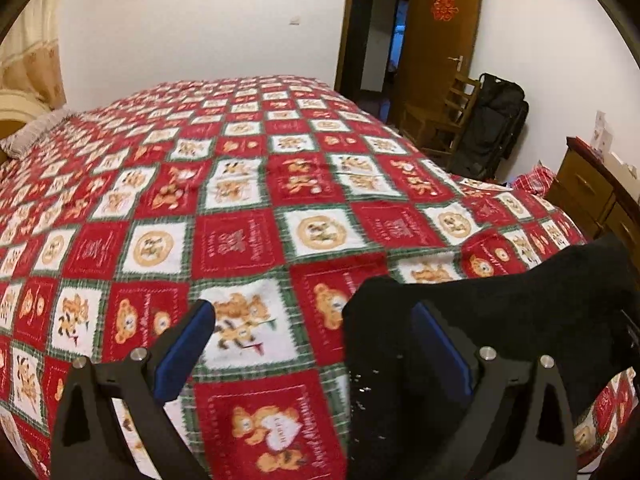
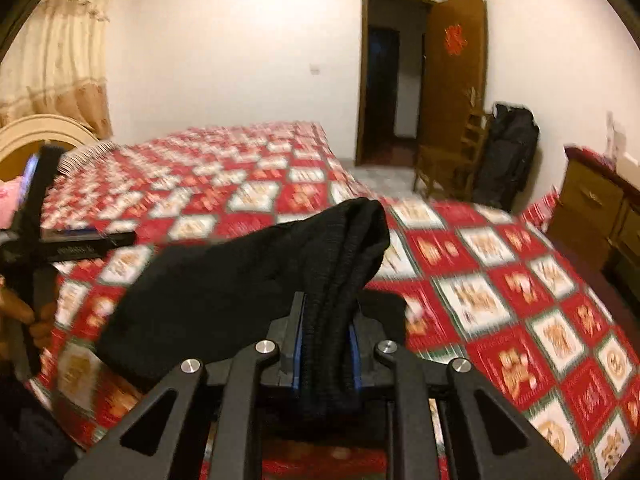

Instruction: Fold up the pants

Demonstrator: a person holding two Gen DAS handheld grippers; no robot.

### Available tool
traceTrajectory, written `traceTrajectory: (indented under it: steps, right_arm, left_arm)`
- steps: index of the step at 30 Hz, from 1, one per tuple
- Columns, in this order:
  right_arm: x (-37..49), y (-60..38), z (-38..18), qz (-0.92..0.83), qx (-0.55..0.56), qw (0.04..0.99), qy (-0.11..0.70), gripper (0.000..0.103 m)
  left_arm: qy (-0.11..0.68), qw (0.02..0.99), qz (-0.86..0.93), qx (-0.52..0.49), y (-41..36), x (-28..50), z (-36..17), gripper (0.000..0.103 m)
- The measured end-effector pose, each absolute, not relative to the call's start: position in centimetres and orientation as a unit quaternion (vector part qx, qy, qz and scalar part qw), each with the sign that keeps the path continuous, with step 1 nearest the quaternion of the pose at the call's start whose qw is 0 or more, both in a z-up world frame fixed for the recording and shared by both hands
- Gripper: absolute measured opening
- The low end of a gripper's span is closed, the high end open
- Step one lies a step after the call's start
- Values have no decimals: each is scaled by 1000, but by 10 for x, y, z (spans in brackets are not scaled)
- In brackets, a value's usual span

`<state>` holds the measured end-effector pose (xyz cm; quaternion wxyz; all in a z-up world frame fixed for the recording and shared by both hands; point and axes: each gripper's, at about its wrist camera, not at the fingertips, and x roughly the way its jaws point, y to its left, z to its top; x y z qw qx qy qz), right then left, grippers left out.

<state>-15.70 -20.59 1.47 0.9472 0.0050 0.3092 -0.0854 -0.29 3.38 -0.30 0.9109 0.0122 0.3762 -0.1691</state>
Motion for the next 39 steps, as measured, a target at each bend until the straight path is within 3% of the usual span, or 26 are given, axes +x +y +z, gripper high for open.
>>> traceTrajectory:
  steps: [3, 9, 11, 13, 15, 21, 25, 31, 33, 37, 39]
  right_arm:
    - [-156, -226, -21, -104, 23, 931, 348, 18]
    - [-161, -245, -25, -88, 81, 933, 339, 20]
    - [-164, -252, -24, -88, 102, 930, 343, 26]
    - [-169, -259, -25, -91, 128, 926, 343, 42]
    - [-177, -266, -23, -93, 149, 922, 345, 46]
    - [-201, -256, 16, -133, 117, 941, 290, 46]
    - [-174, -221, 27, -60, 83, 950, 297, 46]
    - [-98, -163, 4, 59, 76, 936, 338, 46]
    - [-66, -146, -10, 95, 86, 922, 366, 39]
    - [-31, -125, -32, 116, 91, 906, 397, 38]
    - [-16, -125, -47, 98, 80, 896, 425, 32]
  left_arm:
    - [372, 912, -169, 47, 13, -9, -9, 101]
    - [389, 902, -156, 102, -16, -11, -39, 101]
    - [394, 901, -149, 104, -16, -10, -46, 101]
    - [403, 898, -147, 103, -15, -8, -52, 102]
    - [407, 895, -149, 101, -15, -8, -53, 102]
    - [412, 893, -162, 87, -5, -7, -41, 101]
    - [407, 896, -156, 87, 0, -13, -36, 101]
    - [444, 881, -150, 61, 13, -27, -47, 101]
    - [450, 878, -151, 68, 12, -31, -53, 101]
    - [457, 874, -150, 70, 12, -32, -59, 101]
    - [462, 872, -149, 60, 16, -33, -63, 101]
